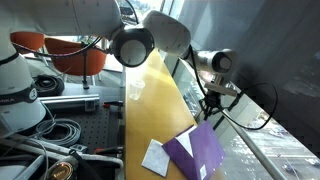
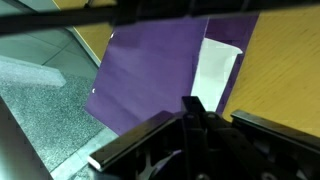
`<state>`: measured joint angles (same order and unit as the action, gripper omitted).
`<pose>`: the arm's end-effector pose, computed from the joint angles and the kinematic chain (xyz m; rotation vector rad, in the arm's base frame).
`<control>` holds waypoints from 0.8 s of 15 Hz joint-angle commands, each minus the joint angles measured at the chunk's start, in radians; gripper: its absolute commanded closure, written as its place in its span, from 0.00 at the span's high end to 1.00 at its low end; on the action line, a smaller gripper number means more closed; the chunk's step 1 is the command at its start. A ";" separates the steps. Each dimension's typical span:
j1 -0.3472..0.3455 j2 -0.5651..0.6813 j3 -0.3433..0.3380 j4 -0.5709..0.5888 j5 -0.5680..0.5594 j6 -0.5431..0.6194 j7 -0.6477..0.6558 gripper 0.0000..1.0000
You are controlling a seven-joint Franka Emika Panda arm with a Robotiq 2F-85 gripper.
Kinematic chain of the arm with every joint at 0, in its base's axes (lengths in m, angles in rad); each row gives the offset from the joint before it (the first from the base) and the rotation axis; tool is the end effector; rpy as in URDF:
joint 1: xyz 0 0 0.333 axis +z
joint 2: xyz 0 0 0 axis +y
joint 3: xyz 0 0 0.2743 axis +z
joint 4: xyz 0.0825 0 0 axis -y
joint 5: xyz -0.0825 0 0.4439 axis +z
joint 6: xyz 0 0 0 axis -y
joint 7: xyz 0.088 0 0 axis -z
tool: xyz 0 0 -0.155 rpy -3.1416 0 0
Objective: Close the purple folder.
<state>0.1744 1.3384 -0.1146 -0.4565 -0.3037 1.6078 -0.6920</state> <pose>0.7977 0.0512 0.1432 2.5081 1.1648 -0.4090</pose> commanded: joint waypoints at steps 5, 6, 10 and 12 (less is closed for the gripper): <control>0.006 -0.010 0.017 0.007 0.013 -0.046 -0.018 0.48; 0.004 -0.012 0.025 0.007 0.021 -0.052 -0.019 0.55; -0.009 -0.024 0.084 0.002 0.090 -0.035 -0.010 0.85; -0.010 -0.028 0.109 -0.003 0.127 0.006 0.005 0.99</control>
<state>0.1740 1.3318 -0.0506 -0.4526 -0.2257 1.5891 -0.6961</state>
